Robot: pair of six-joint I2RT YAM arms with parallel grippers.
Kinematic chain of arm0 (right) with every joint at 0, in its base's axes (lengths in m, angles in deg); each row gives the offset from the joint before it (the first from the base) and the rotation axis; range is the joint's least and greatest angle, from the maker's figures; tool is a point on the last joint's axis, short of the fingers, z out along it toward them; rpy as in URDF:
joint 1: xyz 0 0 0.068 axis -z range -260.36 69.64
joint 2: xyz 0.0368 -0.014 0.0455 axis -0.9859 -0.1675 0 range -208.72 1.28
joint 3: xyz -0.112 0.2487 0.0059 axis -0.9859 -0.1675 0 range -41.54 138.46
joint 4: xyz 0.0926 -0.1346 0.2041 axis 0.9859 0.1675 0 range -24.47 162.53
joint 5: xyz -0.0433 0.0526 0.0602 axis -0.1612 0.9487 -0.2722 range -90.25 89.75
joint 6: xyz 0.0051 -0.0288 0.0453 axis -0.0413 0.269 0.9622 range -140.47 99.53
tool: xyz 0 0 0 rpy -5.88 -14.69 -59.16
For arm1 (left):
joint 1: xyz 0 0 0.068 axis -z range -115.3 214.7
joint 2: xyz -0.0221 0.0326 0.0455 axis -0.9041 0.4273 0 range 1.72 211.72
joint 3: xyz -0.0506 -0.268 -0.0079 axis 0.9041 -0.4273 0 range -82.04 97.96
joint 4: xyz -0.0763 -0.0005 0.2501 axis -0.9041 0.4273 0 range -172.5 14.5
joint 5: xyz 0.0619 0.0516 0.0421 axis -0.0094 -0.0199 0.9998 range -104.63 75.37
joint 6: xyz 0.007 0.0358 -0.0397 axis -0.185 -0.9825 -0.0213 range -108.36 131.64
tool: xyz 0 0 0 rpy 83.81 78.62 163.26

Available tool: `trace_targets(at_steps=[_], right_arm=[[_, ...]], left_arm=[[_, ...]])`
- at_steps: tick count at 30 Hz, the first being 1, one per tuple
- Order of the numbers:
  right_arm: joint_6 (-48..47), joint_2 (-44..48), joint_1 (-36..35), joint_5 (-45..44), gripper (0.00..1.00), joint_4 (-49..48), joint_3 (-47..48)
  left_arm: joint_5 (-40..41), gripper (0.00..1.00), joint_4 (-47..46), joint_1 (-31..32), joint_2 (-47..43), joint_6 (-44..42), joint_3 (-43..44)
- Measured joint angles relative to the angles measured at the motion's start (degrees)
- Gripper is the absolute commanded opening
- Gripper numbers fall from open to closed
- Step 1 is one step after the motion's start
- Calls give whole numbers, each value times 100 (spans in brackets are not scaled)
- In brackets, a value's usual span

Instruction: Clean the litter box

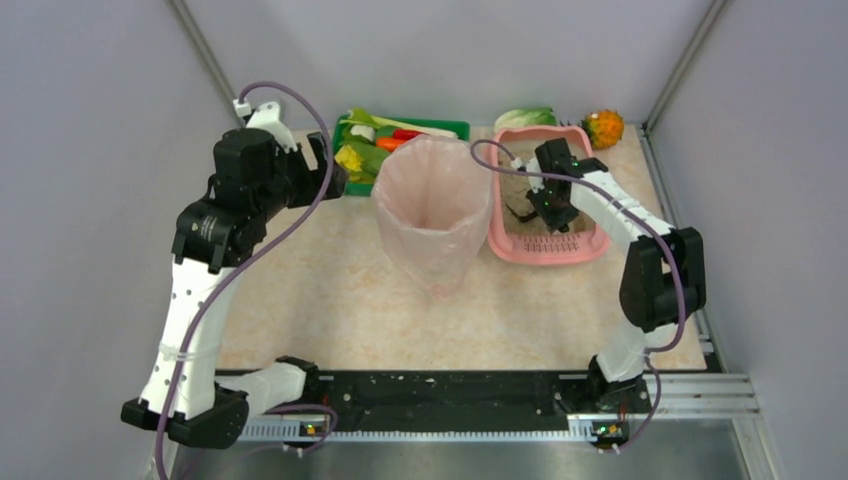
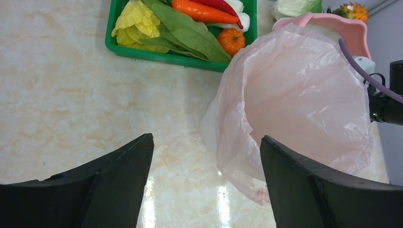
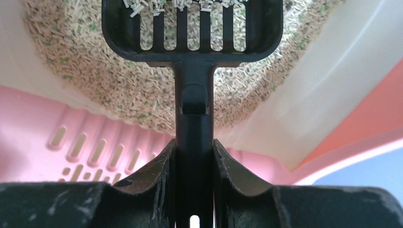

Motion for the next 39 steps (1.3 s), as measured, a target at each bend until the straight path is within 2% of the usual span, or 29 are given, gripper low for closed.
trace_targets(at_steps=[10, 24, 28, 32, 39], right_arm=[[-986, 463, 0, -210, 0, 234, 0], [-1665, -94, -212, 129, 0, 275, 374], [-1471, -485, -234, 72, 0, 385, 787], [-881, -960, -236, -87, 0, 431, 1104], [-9, -1460, -236, -221, 0, 372, 1137]], left_arm=[[-48, 87, 59, 0, 151, -50, 131], [-44, 87, 66, 0, 149, -116, 133], [-44, 87, 66, 0, 151, -116, 133], [-44, 87, 66, 0, 151, -114, 133], [-44, 87, 63, 0, 151, -114, 131]])
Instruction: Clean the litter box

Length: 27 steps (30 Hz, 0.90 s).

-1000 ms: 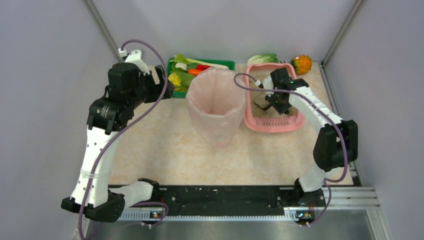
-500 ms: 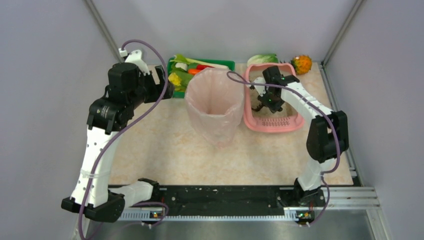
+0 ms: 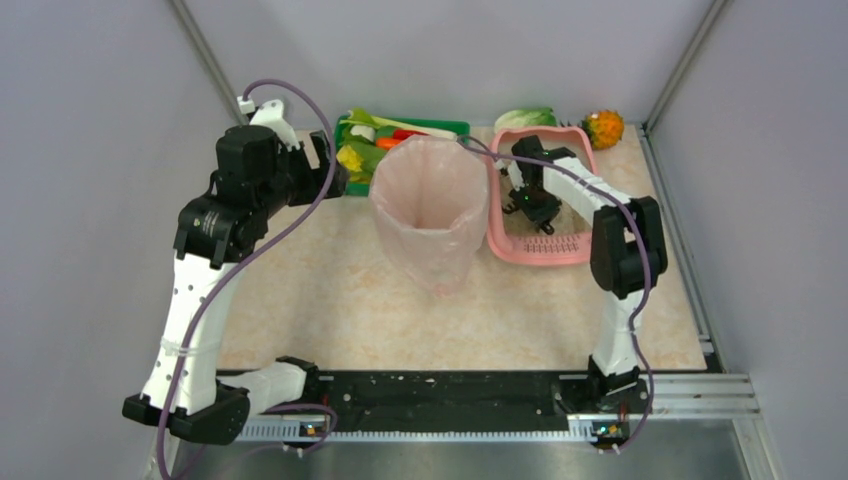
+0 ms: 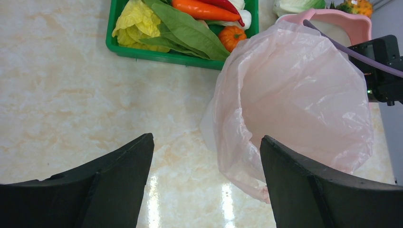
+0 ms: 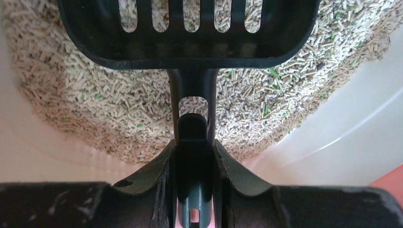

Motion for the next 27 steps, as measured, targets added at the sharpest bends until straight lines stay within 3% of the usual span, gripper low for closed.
trace_targets(at_steps=[16, 27], right_arm=[[551, -1156, -11, -127, 0, 520, 2002], [920, -1353, -9, 319, 0, 44, 1930]], left_arm=[[2, 87, 0, 0, 0, -2, 2], [24, 87, 0, 0, 0, -22, 2]])
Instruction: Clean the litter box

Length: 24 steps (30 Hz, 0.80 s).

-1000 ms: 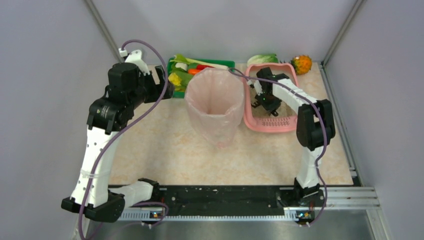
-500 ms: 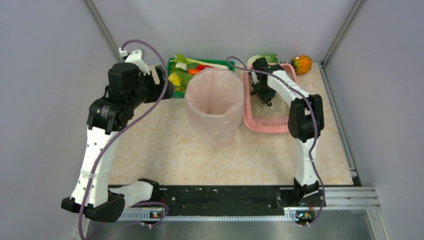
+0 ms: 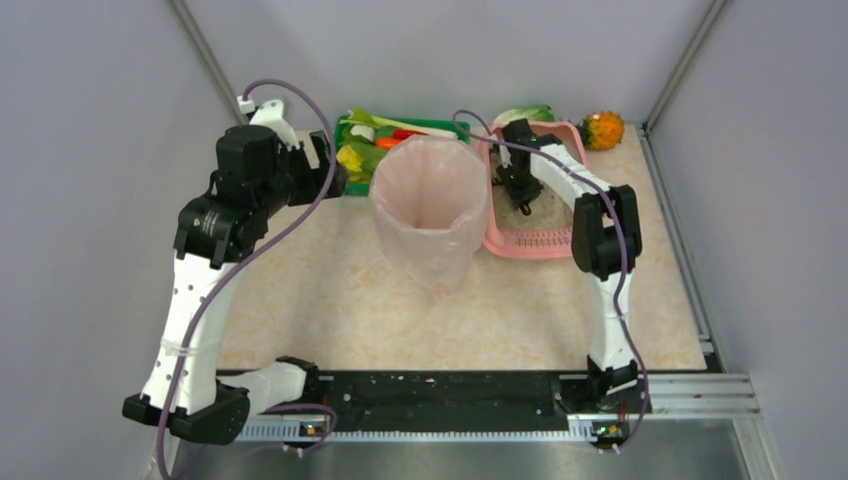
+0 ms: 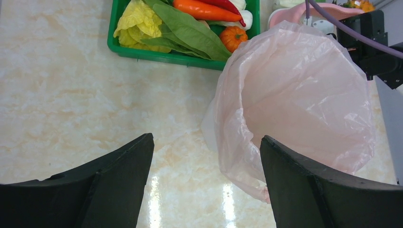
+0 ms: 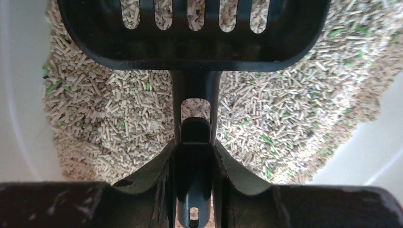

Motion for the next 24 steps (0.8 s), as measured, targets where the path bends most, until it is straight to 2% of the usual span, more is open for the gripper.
trace_targets(at_steps=[5, 11, 24], right_arm=[[210, 413, 92, 247, 0, -1394, -1307], [251, 1368, 304, 413, 0, -2400, -2761], [136, 3285, 887, 1217, 0, -3453, -4019]], left_arm=[[11, 87, 0, 0, 0, -2, -2], [39, 87, -7, 0, -2, -4, -2], [-2, 87, -291, 0, -151, 2, -271]])
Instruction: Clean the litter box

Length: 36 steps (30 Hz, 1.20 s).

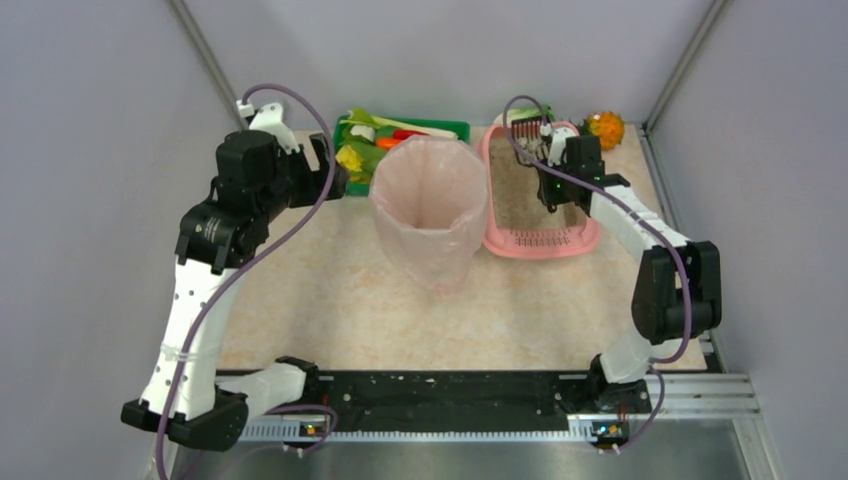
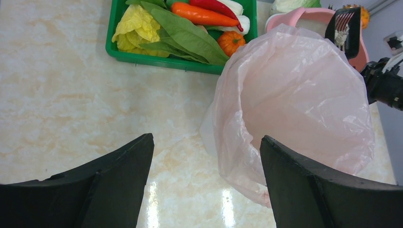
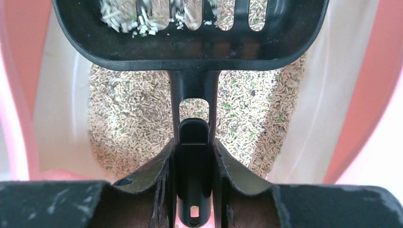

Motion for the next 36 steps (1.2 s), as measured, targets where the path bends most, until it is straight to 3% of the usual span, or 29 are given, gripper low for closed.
trace_targets(at_steps=[12, 36], right_arm=[[-186, 278, 13, 256, 0, 166, -214], [-376, 516, -42, -520, 0, 2334, 579]], left_arm=[[-26, 87, -236, 0, -282, 2, -393], [-140, 87, -503, 0, -608, -55, -828]])
